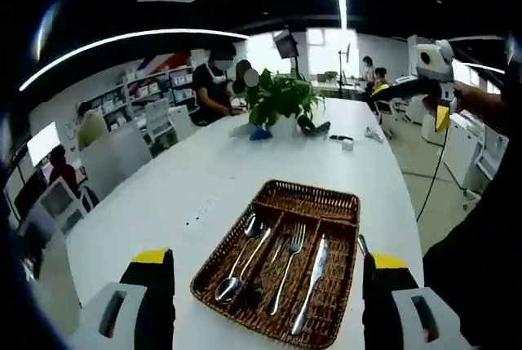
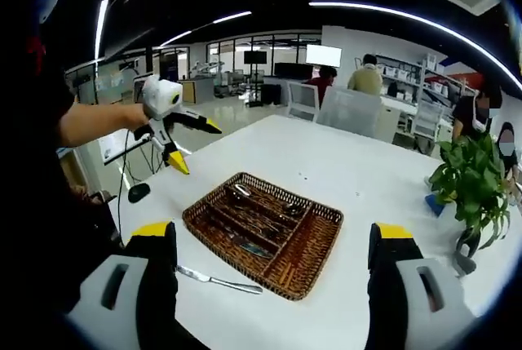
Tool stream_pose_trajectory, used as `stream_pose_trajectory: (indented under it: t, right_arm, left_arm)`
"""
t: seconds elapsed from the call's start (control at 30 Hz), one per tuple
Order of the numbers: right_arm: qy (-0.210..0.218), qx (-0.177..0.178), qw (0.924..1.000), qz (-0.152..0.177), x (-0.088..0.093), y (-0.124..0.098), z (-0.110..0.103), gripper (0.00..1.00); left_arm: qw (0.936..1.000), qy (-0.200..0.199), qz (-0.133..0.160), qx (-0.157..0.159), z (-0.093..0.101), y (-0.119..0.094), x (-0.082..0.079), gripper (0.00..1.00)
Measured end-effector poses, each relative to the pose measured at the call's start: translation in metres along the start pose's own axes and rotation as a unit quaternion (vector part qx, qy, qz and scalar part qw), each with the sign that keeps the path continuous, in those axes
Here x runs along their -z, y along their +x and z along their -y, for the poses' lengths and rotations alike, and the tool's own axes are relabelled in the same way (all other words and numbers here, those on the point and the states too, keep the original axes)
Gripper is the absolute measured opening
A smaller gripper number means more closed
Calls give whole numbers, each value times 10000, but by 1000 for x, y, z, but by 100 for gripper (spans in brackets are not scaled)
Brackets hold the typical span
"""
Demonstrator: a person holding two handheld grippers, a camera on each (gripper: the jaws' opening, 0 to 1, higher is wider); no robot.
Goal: Arrange the knives, forks, and spoons in their matching storage slots by inserting each utensil handle-first until every utensil is classified and aligned in the correct compartment
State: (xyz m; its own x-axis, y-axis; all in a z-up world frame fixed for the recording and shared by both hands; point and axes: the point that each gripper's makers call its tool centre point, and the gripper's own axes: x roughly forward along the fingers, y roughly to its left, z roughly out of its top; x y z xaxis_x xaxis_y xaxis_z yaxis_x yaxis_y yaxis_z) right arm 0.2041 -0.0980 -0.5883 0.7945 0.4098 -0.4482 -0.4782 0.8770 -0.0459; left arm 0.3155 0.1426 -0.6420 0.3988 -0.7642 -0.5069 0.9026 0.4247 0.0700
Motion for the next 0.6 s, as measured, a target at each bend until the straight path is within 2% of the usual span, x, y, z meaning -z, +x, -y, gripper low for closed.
stream_pose_trajectory:
  t: [0.07, 0.2, 0.23, 0.3, 0.33, 0.37, 0.4, 0.47, 0.5, 0.57, 0.6]
  right_arm:
    - [165, 91, 9998, -62, 0, 0, 4, 99]
    - [72, 56, 10000, 9, -1, 2, 7, 99]
    - [-28, 47, 10000, 40, 1, 3, 11, 99]
    - [-26, 39, 10000, 70, 4, 5, 17, 99]
    - [57, -55, 10000, 9, 6, 4, 18, 99]
    - [151, -156, 9997, 91, 4, 3, 17, 99]
    - [198, -314, 9988, 316, -1, 2, 17, 99]
    - [-15, -390, 9990, 227, 5, 0, 24, 99]
    - [-73, -353, 9991, 222, 9, 1, 30, 99]
    - [22, -407, 9989, 217, 13, 1, 34, 99]
    - [242, -586, 9978, 198, 16, 1, 32, 98]
  left_arm:
    - [10000, 14, -29, -9, 1, -7, 2, 100]
    - [9992, -69, 28, -382, 11, -26, 0, 100]
    - [9981, -161, 8, -602, 14, -32, 1, 100]
    - [9953, -266, 144, -920, 18, -41, -3, 100]
    - [9923, -419, 148, -1157, 23, -47, -2, 100]
    - [9909, -458, 79, -1261, 28, -51, 0, 100]
    - [9890, -385, 166, -1416, 35, -57, -3, 100]
    - [9891, -307, 257, -1416, 51, -63, -1, 100]
    - [9886, -293, 233, -1460, 54, -65, 2, 100]
    - [9850, -479, -158, -1649, 56, -70, 21, 100]
    - [9836, -582, -297, -1679, 59, -72, 26, 100]
